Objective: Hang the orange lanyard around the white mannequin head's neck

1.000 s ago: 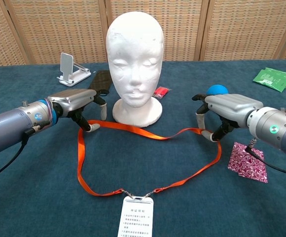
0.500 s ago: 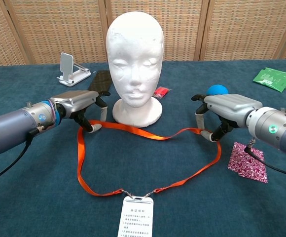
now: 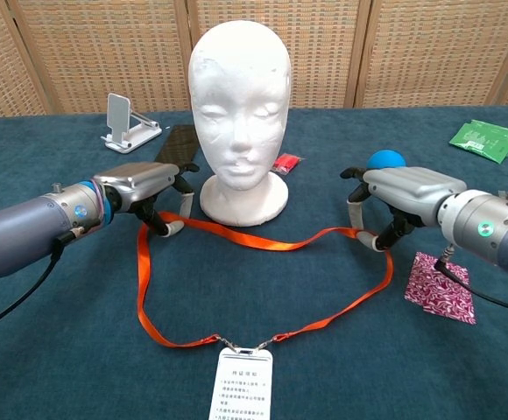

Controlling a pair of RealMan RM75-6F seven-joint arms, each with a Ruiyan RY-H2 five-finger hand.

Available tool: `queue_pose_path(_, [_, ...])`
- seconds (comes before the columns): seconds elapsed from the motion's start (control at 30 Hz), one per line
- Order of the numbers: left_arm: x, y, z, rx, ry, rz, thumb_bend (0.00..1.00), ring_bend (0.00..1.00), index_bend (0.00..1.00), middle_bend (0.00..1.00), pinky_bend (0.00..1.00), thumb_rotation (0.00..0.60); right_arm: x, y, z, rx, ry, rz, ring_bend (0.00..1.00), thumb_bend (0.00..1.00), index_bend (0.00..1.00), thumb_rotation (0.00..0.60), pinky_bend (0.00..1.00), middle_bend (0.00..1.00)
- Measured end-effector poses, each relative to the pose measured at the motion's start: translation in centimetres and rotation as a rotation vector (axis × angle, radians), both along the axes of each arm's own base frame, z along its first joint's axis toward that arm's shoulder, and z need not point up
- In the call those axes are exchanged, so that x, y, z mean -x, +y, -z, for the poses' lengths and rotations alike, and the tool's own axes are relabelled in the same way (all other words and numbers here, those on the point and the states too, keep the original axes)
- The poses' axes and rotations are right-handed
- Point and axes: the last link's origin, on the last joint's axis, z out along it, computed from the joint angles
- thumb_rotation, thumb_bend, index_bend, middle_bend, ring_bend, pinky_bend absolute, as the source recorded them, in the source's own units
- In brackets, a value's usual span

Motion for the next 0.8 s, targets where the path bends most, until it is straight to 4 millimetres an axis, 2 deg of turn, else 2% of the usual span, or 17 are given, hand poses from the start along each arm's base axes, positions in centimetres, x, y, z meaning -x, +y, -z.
queue_pose_path(0.37, [0.1,-0.4,-0.9,-0.022,-0.043,0.02,0.48,0.0,0.81,0.0,0.0,0.6,-0.1,0.6,-0.4,-0.002,-0.011,-0.012,0.0,0.65,0.71,0.6,0.0,0.0])
queue_pose_path(0.8, [2.4,-4.0,-3.5,-0.115,-0.126,0.087,0.48,0.0,0.82,0.0,0.0,0.6,-0.9,3.9,-2.2,0.005,-0.046,-0.064,0.0,0.65,0.71,0.6,0.0,0.0])
